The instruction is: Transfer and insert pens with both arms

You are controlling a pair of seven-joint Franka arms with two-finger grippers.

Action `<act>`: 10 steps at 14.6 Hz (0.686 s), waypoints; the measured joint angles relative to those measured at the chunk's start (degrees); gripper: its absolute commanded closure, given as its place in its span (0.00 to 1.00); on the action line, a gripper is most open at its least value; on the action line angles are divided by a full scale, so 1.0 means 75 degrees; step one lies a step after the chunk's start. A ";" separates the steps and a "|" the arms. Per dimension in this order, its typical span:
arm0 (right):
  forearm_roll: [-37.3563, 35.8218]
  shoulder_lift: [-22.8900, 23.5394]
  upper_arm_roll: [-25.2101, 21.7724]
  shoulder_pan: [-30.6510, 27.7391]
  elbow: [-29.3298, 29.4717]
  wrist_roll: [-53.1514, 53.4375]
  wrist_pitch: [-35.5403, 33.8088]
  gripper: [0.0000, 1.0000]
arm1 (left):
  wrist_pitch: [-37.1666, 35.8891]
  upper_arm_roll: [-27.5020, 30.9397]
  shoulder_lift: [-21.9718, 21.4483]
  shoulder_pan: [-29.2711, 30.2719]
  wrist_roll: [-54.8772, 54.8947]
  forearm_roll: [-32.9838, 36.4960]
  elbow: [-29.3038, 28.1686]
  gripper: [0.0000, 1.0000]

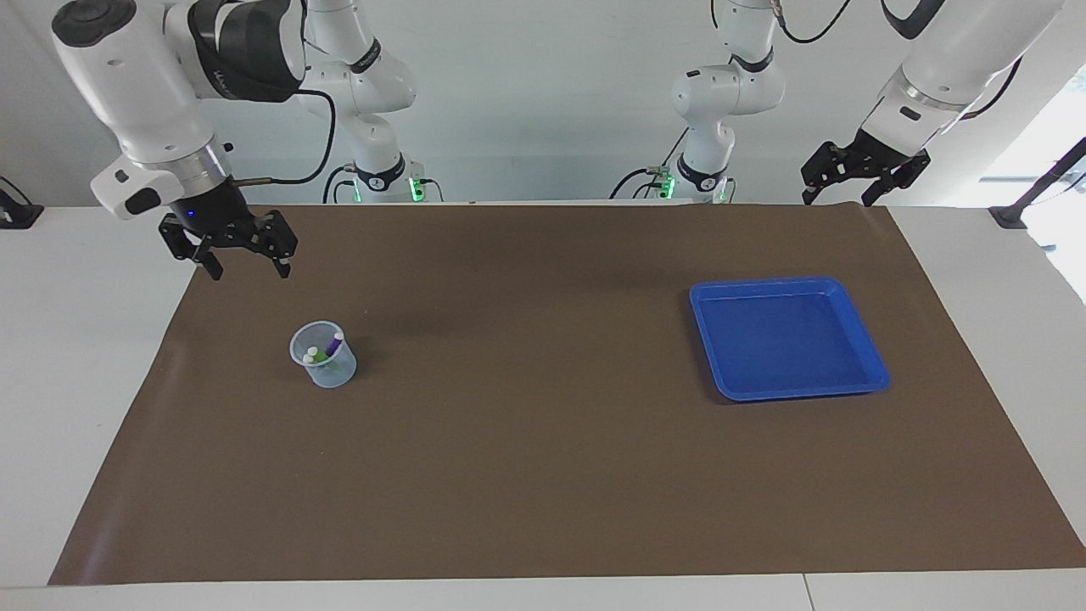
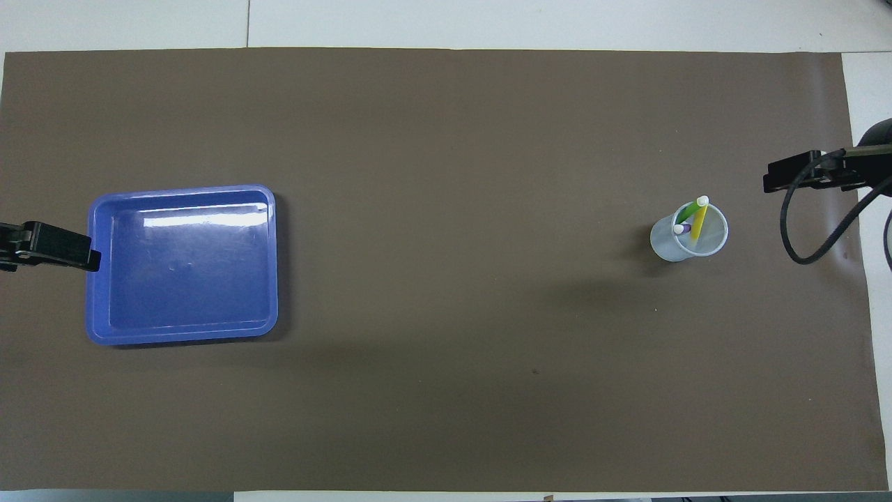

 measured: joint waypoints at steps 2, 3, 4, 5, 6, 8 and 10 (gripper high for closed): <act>0.0000 -0.0021 0.0028 0.0010 0.0078 0.0142 -0.0292 0.00 | 0.0000 0.0000 0.0000 -0.0040 -0.0013 0.0000 0.0000 0.00; 0.0000 -0.0054 0.0035 0.0017 0.0084 0.0191 -0.0431 0.00 | 0.0000 0.0000 0.0000 -0.0050 -0.0018 0.0000 0.0000 0.00; 0.0000 -0.0106 0.0040 0.0021 0.0081 0.0217 -0.0568 0.00 | 0.0000 0.0000 0.0000 -0.0051 -0.0021 0.0002 0.0000 0.00; 0.0000 -0.0167 0.0049 0.0022 0.0074 0.0225 -0.0649 0.00 | 0.0000 0.0000 0.0001 -0.0051 -0.0021 0.0002 0.0000 0.00; 0.0000 -0.0232 0.0084 0.0019 0.0064 0.0249 -0.0712 0.00 | 0.0000 0.0000 0.0001 -0.0051 -0.0021 0.0002 0.0000 0.00; 0.0000 -0.0320 0.0223 0.0017 0.0046 0.0386 -0.0776 0.00 | 0.0000 0.0000 0.0001 -0.0052 -0.0023 0.0002 0.0000 0.00; -0.0001 -0.0340 0.0348 0.0005 0.0009 0.0467 -0.0778 0.00 | 0.0000 0.0001 0.0001 -0.0052 -0.0032 0.0002 0.0000 0.00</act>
